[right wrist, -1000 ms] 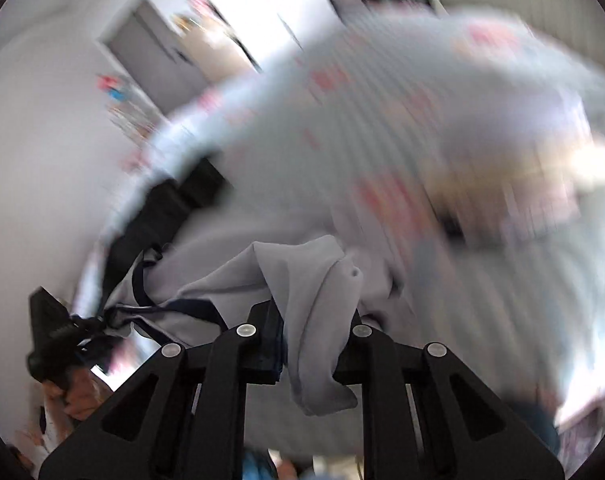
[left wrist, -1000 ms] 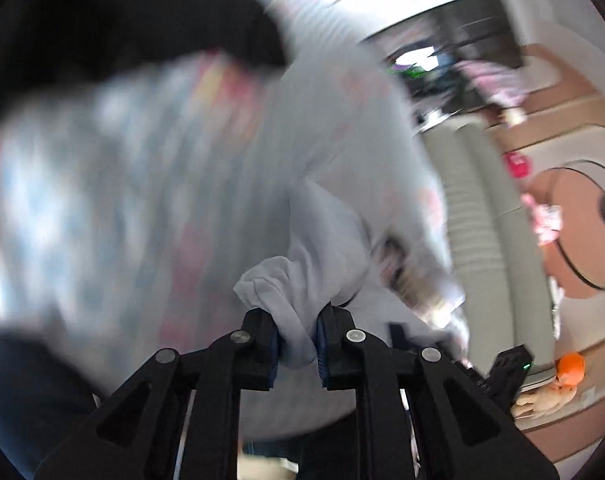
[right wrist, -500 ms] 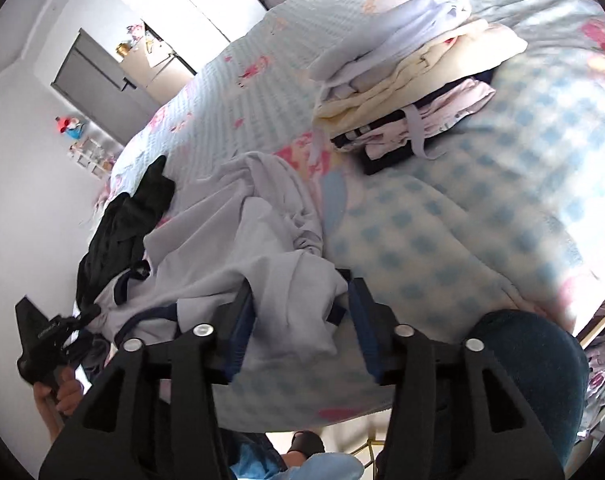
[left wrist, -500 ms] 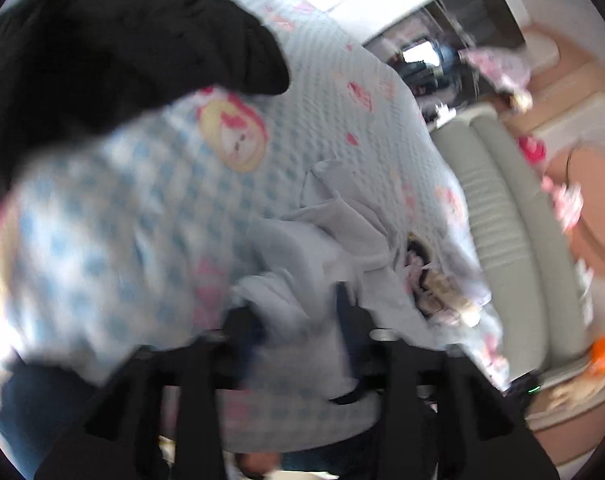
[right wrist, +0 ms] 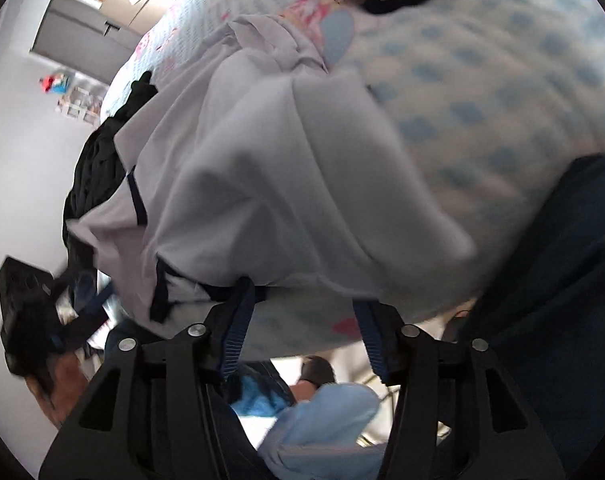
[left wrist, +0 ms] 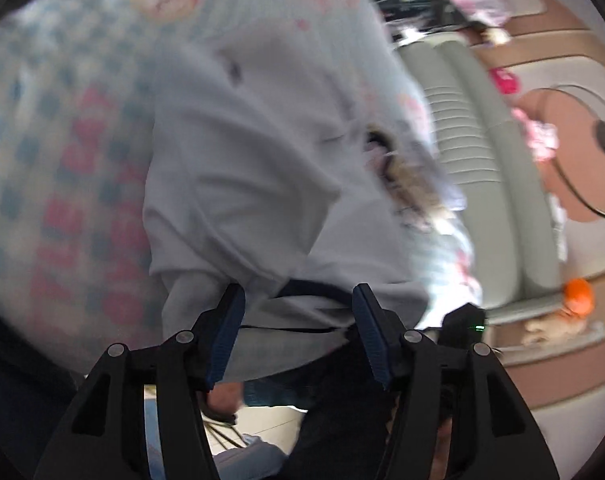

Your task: Fold clothes

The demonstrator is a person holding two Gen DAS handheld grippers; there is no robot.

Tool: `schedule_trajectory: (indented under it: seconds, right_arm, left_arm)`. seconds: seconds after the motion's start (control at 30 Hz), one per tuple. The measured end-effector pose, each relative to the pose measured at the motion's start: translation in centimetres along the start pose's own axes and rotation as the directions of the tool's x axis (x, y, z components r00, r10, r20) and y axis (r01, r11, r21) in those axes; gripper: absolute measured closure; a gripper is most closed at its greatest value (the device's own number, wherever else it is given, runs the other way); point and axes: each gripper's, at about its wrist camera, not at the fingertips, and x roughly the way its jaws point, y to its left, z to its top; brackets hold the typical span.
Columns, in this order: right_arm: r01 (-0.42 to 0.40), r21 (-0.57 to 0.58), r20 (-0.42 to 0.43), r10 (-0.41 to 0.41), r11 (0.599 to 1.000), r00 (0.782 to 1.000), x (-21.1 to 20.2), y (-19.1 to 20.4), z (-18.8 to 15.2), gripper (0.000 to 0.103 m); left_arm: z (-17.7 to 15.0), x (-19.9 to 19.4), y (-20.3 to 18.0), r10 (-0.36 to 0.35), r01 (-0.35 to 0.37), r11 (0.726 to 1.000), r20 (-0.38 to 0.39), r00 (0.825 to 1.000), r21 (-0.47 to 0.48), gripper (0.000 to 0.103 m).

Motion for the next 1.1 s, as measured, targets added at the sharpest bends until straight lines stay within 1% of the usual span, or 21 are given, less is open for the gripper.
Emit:
schedule_trajectory:
  seconds: [0.07,0.13,0.17,0.2,0.23,0.27,0.33,0.37,0.4,0.47,0.5,0.57,0.63,0.67,0.73,0.8,0.9,0.93,0.97,1.03,1.1]
  right_arm:
    - [-0.002,0.008,0.006,0.002,1.000,1.000,0.5,0.2,0.1,0.047]
    - [-0.022,-0.022,0.048,0.023,1.000,0.999,-0.3,0.8,0.4,0.047]
    - [-0.027,-0.048,0.077,0.031,0.998,0.997,-0.9,1.2,0.7,0.047]
    - [0.001,-0.078,0.102,0.007,0.997,0.995,-1.4,1.4,1.1,0.048]
    - [0.024,-0.099,0.123,-0.012,0.995,0.992,-1.9,1.6,1.5,0.048]
    - [0.017,-0.086,0.125,-0.006,0.996,0.992,-2.1,1.4,1.4,0.048]
    - [0.004,-0.060,0.128,0.004,0.998,0.992,-2.7,1.0,1.4,0.048]
    - [-0.003,-0.047,0.130,0.009,0.999,0.991,-3.0,0.8,1.4,0.048]
    - [-0.010,-0.034,0.132,0.014,0.999,0.991,-3.2,0.6,1.3,0.048]
    - [-0.024,-0.008,0.137,0.025,1.000,0.990,-3.8,0.2,1.3,0.043]
    - [-0.031,0.005,0.139,0.030,1.000,0.990,-4.0,0.0,1.3,0.043]
    - [-0.044,0.031,0.144,0.040,0.999,0.989,-4.6,-0.4,1.2,0.043]
    - [-0.055,0.054,0.141,0.047,0.997,0.989,-4.9,-0.8,1.0,0.043]
    - [-0.046,0.054,0.105,0.040,0.997,0.994,-4.0,-1.2,0.3,0.043]
    - [-0.025,0.044,0.068,0.022,0.999,0.997,-3.2,-1.3,-0.8,0.043]
    - [-0.023,0.033,0.059,0.021,0.999,0.998,-2.8,-1.2,-1.3,0.043]
    - [-0.081,0.034,0.065,0.079,0.996,0.995,-2.3,-0.8,-0.4,0.043]
    - [-0.104,0.027,0.081,0.101,0.994,0.992,-2.4,-0.5,0.0,0.042]
    - [-0.120,0.014,0.103,0.118,0.993,0.988,-2.6,-0.2,0.5,0.038]
    - [-0.115,0.003,0.145,0.114,0.993,0.983,-3.0,0.1,1.6,0.033]
    - [-0.085,0.017,0.158,0.081,0.996,0.984,-3.0,0.0,2.4,0.033]
  left_arm:
    - [-0.1,1.1,0.9,0.037,-0.037,0.998,-0.009,0.999,-0.051,0.045]
    - [0.1,1.1,0.9,0.018,-0.018,0.999,-0.005,1.000,-0.047,0.048]
    - [0.9,0.8,0.0,0.000,0.000,1.000,0.001,1.000,0.007,0.057]
    - [1.7,0.1,-1.1,0.020,-0.022,0.998,0.035,0.999,0.058,0.066]
    - [2.6,-0.6,-2.2,0.041,-0.048,0.993,0.071,0.997,0.108,0.066]
    - [3.5,-1.3,-3.4,0.059,-0.076,0.985,0.109,0.992,0.156,0.066]
    - [4.8,-3.4,-4.6,0.071,-0.106,0.978,0.195,0.978,0.177,0.066]
    - [5.3,-4.1,-4.6,0.052,-0.089,0.983,0.219,0.974,0.160,0.066]
    - [5.7,-4.8,-4.6,0.033,-0.069,0.987,0.241,0.970,0.142,0.062]
    - [5.4,-4.6,-3.4,-0.020,0.003,0.997,0.211,0.977,0.082,0.058]
    - [4.8,-3.8,-3.0,-0.027,0.017,0.998,0.187,0.982,0.054,0.058]
    - [2.8,-2.2,-1.5,-0.024,0.023,1.000,0.112,0.993,0.016,0.058]
    - [0.9,-1.4,-0.5,-0.018,0.018,1.000,0.065,0.998,0.001,0.058]
    - [-0.2,-1.1,-0.1,-0.014,0.014,1.000,0.044,0.999,-0.005,0.057]
    - [-1.7,-0.8,0.6,0.027,-0.027,1.000,0.031,0.999,-0.014,0.052]
    - [-2.1,-0.4,1.3,0.085,-0.084,0.996,0.028,0.996,-0.029,0.049]
    - [-1.9,-0.2,1.4,0.168,-0.167,0.986,0.052,0.984,-0.013,0.049]
    - [-1.7,-0.2,1.2,0.194,-0.195,0.981,0.066,0.979,-0.001,0.048]
    - [-1.5,-0.2,1.1,0.221,-0.222,0.975,0.080,0.972,0.011,0.048]
    - [-1.2,-0.2,0.8,0.272,-0.277,0.960,0.109,0.956,0.032,0.048]
    - [0.1,-0.7,0.6,0.327,-0.337,0.940,0.143,0.934,0.050,0.058]
